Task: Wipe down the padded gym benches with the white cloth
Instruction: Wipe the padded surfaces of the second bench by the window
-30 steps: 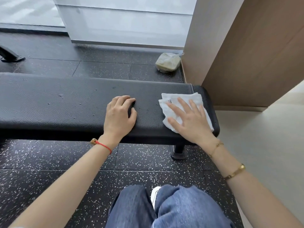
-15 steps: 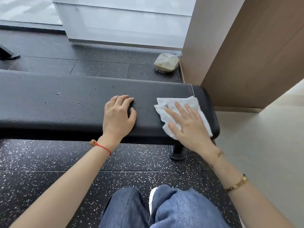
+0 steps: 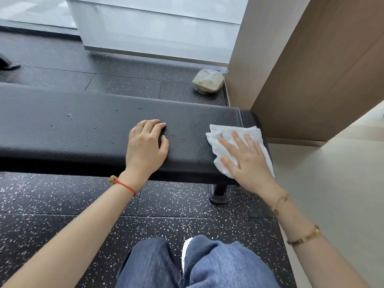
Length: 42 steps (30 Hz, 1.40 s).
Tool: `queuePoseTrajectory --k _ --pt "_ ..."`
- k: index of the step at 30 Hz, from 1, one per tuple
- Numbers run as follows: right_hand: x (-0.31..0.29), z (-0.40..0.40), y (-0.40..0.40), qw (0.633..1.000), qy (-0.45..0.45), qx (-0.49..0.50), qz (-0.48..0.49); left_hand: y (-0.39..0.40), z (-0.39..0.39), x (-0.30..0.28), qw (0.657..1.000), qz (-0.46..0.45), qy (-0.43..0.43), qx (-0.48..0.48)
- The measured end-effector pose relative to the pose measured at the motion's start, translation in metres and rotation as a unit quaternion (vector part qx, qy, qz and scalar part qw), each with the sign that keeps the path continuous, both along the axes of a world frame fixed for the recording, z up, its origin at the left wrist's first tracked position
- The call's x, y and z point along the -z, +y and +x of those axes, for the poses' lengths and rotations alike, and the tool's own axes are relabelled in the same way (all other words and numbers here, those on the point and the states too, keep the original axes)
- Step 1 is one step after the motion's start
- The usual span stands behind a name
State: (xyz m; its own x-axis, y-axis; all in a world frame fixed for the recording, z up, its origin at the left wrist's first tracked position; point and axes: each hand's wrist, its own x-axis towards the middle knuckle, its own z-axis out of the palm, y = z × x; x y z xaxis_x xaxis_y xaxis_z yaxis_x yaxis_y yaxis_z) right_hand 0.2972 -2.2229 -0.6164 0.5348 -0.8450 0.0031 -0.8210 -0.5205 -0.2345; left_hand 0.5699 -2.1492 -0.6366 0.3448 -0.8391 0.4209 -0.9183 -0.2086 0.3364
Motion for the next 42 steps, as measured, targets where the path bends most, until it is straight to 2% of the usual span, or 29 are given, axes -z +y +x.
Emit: queuePoseTrajectory --k 6,9,20,24,29,32,36,38,42 --pt "-0.013 0.043 -0.115 0.993 0.041 0.108 0.033 0.000 0.000 0.000 1.000 0.005 -0.001 -0.007" --pt "-0.014 0.053 -0.138 0.991 0.041 0.121 0.038 0.000 0.000 0.000 1.000 0.007 0.000 -0.005" --pt "0.001 -0.009 0.004 0.999 0.011 0.029 -0.028 0.000 -0.003 -0.001 1.000 0.014 -0.009 -0.009" --pt "-0.003 0.011 -0.018 0.999 0.022 0.028 0.000 0.000 -0.003 0.000 1.000 0.014 -0.014 -0.009" --pt "-0.018 0.083 -0.065 0.997 0.053 0.041 0.036 0.001 -0.004 -0.002 1.000 0.005 -0.002 -0.006" --pt "-0.013 0.101 -0.034 0.999 0.038 -0.013 0.012 0.001 -0.002 -0.003 1.000 0.002 0.004 0.001" --pt "0.001 0.058 0.015 0.995 -0.002 -0.097 -0.014 0.001 0.001 -0.002 1.000 -0.005 0.011 0.004" --pt "0.001 0.033 0.002 0.997 0.014 -0.074 -0.014 0.001 0.001 -0.002 1.000 -0.005 0.012 0.007" --pt "-0.013 0.040 -0.054 0.996 0.058 0.071 0.019 0.003 0.001 -0.003 1.000 0.002 0.017 0.009"
